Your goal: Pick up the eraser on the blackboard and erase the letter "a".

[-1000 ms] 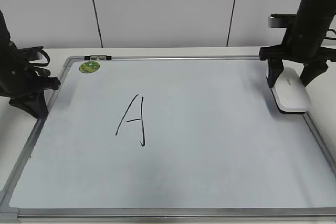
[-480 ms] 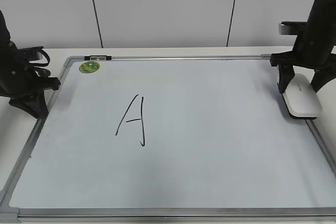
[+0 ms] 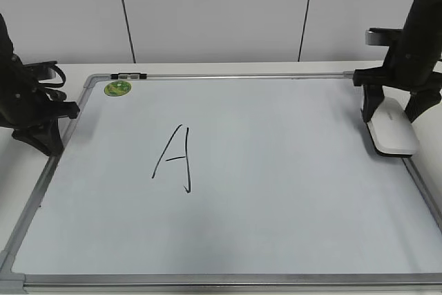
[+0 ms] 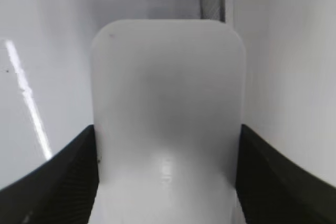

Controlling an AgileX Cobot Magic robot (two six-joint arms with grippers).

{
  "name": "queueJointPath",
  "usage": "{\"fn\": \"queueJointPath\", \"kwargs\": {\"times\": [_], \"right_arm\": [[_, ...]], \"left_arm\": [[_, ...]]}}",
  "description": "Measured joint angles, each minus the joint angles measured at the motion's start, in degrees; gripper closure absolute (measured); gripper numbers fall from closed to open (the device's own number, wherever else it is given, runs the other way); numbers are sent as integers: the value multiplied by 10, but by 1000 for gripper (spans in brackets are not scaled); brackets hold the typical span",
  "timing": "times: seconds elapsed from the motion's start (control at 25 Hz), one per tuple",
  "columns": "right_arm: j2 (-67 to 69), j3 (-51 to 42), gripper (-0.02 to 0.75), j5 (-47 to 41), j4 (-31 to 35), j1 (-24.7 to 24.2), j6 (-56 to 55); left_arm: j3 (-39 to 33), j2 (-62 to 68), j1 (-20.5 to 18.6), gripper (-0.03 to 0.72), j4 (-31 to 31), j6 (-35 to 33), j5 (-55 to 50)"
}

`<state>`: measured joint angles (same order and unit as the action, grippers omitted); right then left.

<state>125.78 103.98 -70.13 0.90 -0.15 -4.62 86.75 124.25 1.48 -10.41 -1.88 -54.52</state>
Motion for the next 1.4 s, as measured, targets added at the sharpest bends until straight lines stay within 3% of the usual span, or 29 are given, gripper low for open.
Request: {"fn": "queueJointPath", "kwargs": {"times": [0.28,1.4], "right_arm": [[0,0,207,0,36,0,1],[31,0,207,2,25,0,38]], "left_arm": [[0,0,0,633,0,0,0],[0,0,0,633,0,0,0]]}}
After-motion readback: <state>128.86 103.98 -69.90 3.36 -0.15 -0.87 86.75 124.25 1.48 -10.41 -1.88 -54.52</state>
